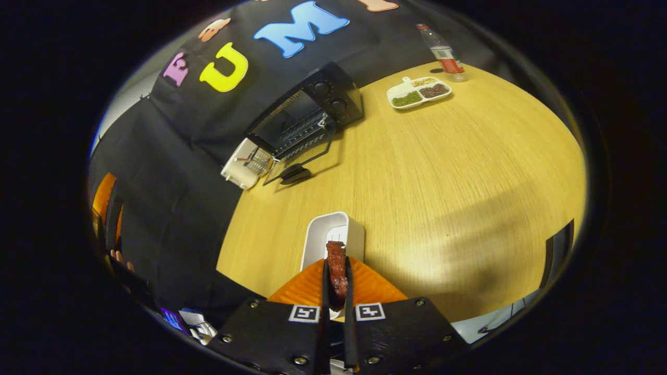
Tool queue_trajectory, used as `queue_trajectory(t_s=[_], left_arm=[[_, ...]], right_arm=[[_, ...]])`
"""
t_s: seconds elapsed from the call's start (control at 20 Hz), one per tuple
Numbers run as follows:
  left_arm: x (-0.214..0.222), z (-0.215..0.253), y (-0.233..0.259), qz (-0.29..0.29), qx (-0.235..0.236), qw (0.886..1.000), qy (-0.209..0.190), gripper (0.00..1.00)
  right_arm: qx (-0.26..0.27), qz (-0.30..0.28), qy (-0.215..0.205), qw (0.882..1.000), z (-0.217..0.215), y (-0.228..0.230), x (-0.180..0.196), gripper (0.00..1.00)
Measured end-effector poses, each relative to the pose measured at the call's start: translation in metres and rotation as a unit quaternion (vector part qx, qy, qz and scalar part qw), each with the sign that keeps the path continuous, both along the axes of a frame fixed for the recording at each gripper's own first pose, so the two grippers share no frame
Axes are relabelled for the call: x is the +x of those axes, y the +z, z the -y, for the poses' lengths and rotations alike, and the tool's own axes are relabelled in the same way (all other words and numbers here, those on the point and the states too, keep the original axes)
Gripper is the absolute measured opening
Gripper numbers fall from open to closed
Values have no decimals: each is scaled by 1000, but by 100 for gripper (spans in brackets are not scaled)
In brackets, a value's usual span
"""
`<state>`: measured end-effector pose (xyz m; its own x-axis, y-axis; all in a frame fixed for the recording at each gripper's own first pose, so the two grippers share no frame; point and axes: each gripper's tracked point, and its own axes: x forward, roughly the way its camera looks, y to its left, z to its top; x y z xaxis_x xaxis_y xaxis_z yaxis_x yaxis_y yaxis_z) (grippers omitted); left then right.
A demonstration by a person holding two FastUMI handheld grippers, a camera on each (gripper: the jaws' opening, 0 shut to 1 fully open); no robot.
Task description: Open the electric oven with the left hand, put the food in, and close the electric oven.
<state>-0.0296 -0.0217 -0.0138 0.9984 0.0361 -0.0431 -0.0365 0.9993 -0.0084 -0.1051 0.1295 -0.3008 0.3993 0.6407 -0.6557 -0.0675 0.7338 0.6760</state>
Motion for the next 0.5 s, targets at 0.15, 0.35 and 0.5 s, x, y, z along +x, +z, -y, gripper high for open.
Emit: queue_trajectory(t_s=[0.15,0.35,0.5], left_arm=[[3,6,2,4,-2,1000,-2,100],[13,9,0,9,-4,1000,-6,100],[28,11,-8,8,-18,1000,-15,97]], right_arm=[[-23,41,38,998,-2,6,-1,11],[-30,71,17,997,2,32,15,10],[-14,83,-8,996,1,55,38,10]])
